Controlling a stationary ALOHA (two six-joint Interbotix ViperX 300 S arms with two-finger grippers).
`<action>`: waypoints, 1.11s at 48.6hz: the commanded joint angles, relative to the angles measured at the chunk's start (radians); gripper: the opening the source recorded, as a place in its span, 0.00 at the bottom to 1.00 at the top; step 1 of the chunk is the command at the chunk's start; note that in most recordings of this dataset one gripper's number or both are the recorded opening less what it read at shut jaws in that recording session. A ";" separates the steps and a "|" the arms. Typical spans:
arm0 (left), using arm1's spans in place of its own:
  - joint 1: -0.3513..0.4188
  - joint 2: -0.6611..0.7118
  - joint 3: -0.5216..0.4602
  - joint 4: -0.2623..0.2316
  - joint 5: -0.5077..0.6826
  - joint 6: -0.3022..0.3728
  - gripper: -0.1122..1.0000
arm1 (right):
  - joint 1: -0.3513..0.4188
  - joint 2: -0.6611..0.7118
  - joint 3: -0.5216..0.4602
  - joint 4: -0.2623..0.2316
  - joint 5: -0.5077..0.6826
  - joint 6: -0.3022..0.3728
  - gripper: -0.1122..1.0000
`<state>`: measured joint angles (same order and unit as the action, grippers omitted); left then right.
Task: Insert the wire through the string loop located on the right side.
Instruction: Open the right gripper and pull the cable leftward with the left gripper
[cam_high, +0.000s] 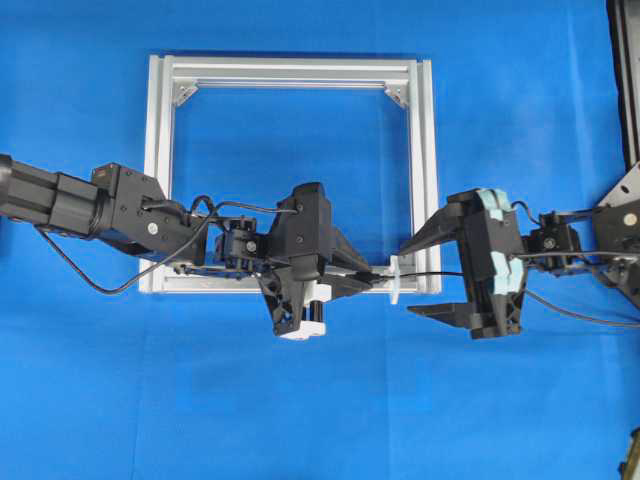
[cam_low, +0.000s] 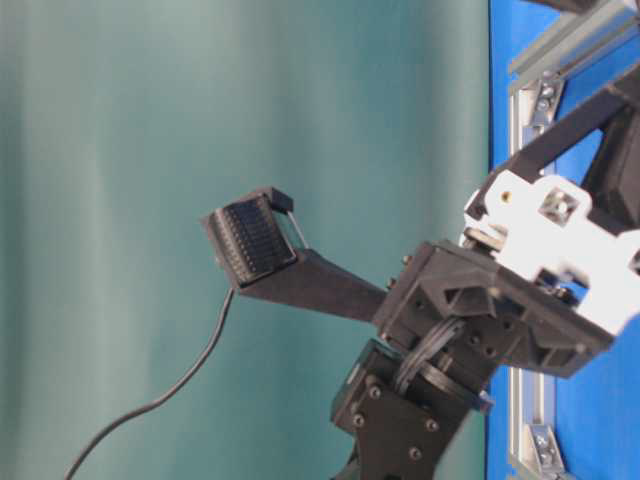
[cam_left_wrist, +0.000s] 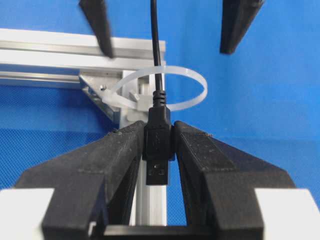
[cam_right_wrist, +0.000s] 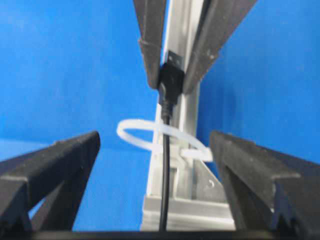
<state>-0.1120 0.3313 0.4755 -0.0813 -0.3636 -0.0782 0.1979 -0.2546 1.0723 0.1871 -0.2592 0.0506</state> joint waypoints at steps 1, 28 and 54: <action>0.000 -0.020 -0.015 0.000 -0.005 0.002 0.27 | 0.000 -0.034 -0.003 0.002 0.000 0.002 0.91; -0.012 -0.249 0.276 -0.002 -0.028 -0.003 0.27 | 0.000 -0.046 -0.012 0.005 0.012 0.003 0.92; -0.051 -0.652 0.729 -0.002 -0.040 -0.048 0.27 | 0.000 -0.106 -0.060 0.011 0.071 0.005 0.92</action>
<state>-0.1503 -0.2332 1.1520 -0.0828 -0.3973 -0.1120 0.1963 -0.3467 1.0354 0.1948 -0.1856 0.0552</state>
